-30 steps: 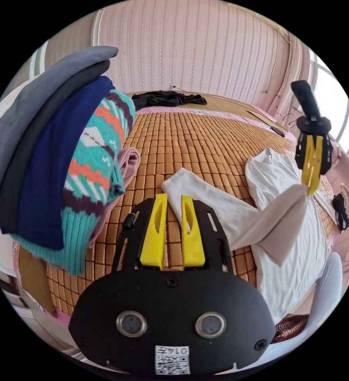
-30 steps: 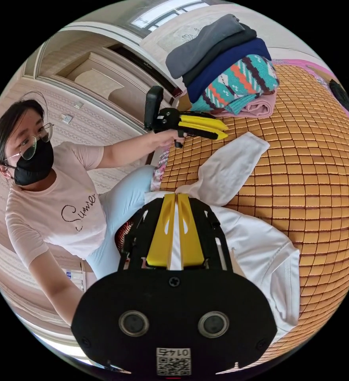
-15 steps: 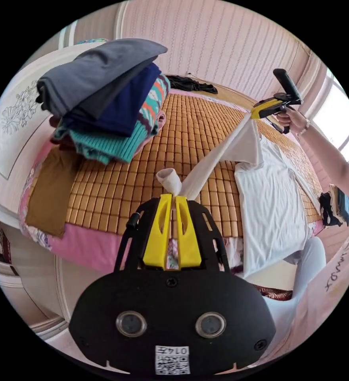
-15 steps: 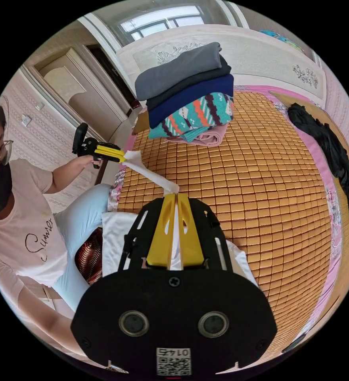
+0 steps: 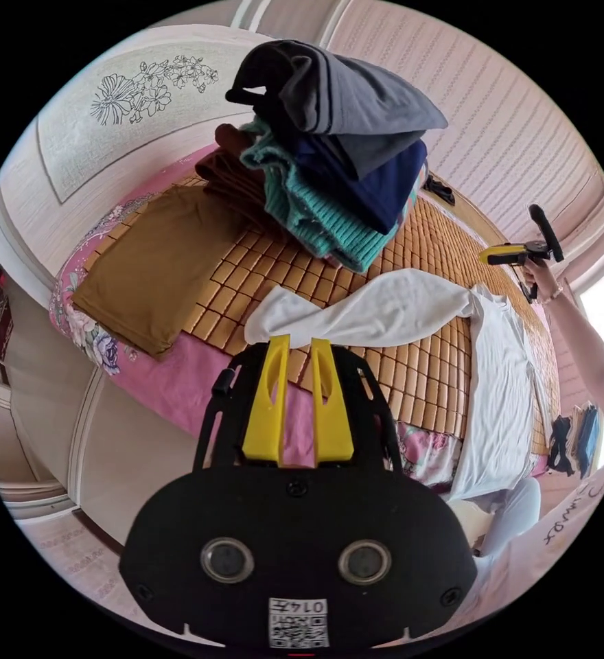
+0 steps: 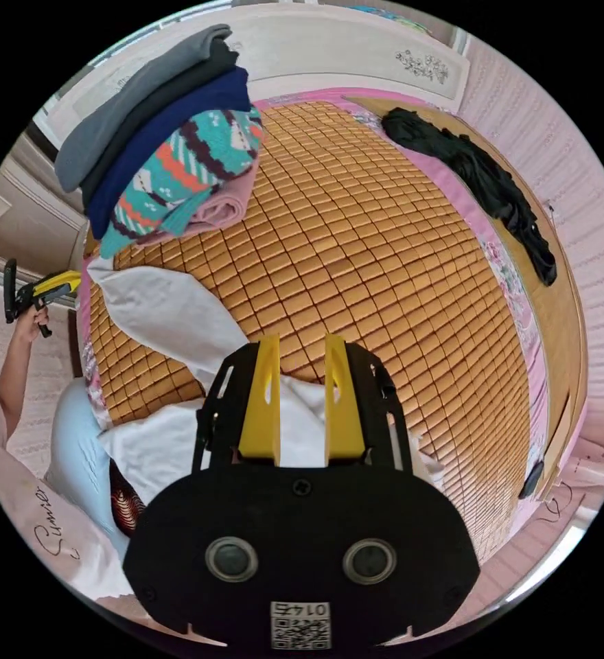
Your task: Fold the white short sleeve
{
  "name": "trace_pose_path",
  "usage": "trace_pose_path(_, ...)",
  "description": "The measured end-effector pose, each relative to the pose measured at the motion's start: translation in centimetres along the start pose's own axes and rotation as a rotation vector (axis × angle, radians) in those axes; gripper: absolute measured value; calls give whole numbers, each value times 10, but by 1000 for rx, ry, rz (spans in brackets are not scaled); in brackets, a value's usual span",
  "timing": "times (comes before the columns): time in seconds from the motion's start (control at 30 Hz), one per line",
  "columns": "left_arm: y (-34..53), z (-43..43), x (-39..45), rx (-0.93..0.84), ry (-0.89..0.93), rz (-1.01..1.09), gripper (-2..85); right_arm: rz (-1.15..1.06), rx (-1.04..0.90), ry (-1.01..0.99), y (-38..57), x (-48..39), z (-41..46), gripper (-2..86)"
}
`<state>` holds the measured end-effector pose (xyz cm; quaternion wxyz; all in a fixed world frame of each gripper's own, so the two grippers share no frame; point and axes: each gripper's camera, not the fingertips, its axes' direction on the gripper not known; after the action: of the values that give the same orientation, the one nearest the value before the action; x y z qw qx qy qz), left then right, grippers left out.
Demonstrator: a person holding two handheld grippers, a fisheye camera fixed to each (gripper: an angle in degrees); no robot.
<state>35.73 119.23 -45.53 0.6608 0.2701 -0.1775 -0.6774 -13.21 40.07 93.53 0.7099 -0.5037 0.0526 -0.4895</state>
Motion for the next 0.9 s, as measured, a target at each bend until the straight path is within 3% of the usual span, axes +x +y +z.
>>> trace_pose_path(0.17,-4,21,-12,-23,12,-74,84,79,-158,-18,17,20,57,56)
trace_pose_path(0.3,-8,25,-7,-29,-52,-16,20,181,19,-66,22,41,33,13)
trace_pose_path(0.47,-8,-9,-9,22,-48,-5,-8,297,188,21,24,69,4,5)
trace_pose_path(0.9,-13,-80,-37,131,35,-17,0,327,139,23,5,80,42,2)
